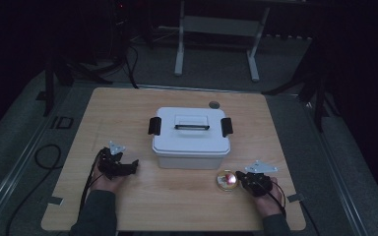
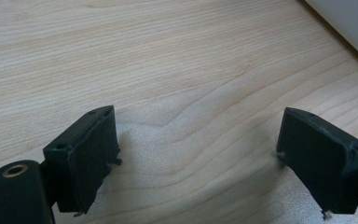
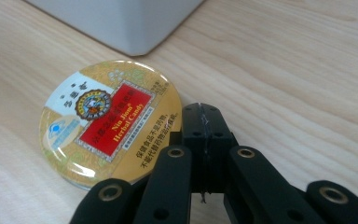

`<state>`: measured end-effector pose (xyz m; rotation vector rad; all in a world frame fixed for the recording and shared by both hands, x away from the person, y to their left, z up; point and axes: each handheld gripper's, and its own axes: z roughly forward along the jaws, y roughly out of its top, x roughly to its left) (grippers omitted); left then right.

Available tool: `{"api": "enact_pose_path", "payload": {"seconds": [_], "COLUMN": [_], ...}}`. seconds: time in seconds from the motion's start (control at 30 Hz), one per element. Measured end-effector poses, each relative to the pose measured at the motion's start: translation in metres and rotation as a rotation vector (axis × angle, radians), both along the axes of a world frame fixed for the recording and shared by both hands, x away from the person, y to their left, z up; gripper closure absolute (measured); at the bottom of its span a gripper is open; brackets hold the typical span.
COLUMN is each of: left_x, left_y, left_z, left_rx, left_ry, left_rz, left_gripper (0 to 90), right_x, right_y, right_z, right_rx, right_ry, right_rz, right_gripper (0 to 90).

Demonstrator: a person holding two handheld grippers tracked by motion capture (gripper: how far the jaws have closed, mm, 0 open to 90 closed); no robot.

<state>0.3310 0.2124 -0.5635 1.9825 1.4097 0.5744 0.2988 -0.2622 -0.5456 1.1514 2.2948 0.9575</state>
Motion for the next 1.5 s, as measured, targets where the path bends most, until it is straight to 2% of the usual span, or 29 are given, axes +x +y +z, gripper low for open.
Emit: {"api": "enact_pose_path", "payload": {"seconds": [0.17, 0.23, 0.37, 0.47, 0.63, 0.97, 1.13, 1.27, 1.43, 1.5], "left_x": [-0.001, -0.002, -0.005, -0.006, -0.007, -0.009, -0.012, -0.017, -0.031, -0.037], "left_y": [0.0, 0.0, 0.002, 0.003, 0.001, 0.001, 0.0, -0.003, -0.012, -0.018], "left_z": [0.0, 0.0, 0.002, 0.004, 0.006, 0.008, 0.011, 0.017, 0.032, 0.036], "left_rx": [-0.002, -0.006, -0.014, -0.011, -0.005, -0.002, 0.026, -0.003, -0.062, -0.071], "left_ry": [-0.006, -0.015, -0.032, -0.023, -0.013, 0.006, 0.02, 0.01, -0.045, -0.06], "left_rz": [0.0, -0.004, -0.029, -0.03, -0.036, -0.053, -0.06, -0.079, -0.128, -0.154], "left_gripper": [14.9, 18.7, 35.3, 47.3, 60.4, 70.6, 74.1, 76.8, 79.7, 81.1], "right_x": [-0.01, -0.012, -0.018, -0.021, -0.025, -0.029, -0.035, -0.038, -0.042, -0.042], "right_y": [0.006, 0.01, 0.016, 0.018, 0.027, 0.05, 0.064, 0.077, 0.094, 0.101], "right_z": [0.0, -0.001, -0.001, -0.001, -0.001, -0.002, -0.002, -0.005, -0.007, -0.007], "right_rx": [0.009, 0.01, 0.007, 0.013, 0.007, 0.0, 0.009, 0.004, 0.008, 0.011], "right_ry": [0.005, 0.007, 0.014, 0.023, 0.02, 0.027, 0.036, 0.036, 0.025, 0.017], "right_rz": [0.018, 0.031, 0.05, 0.061, 0.09, 0.168, 0.218, 0.257, 0.301, 0.316], "right_gripper": [90.0, 89.9, 89.8, 89.9, 89.6, 89.8, 89.8, 89.7, 89.6, 89.6]}}
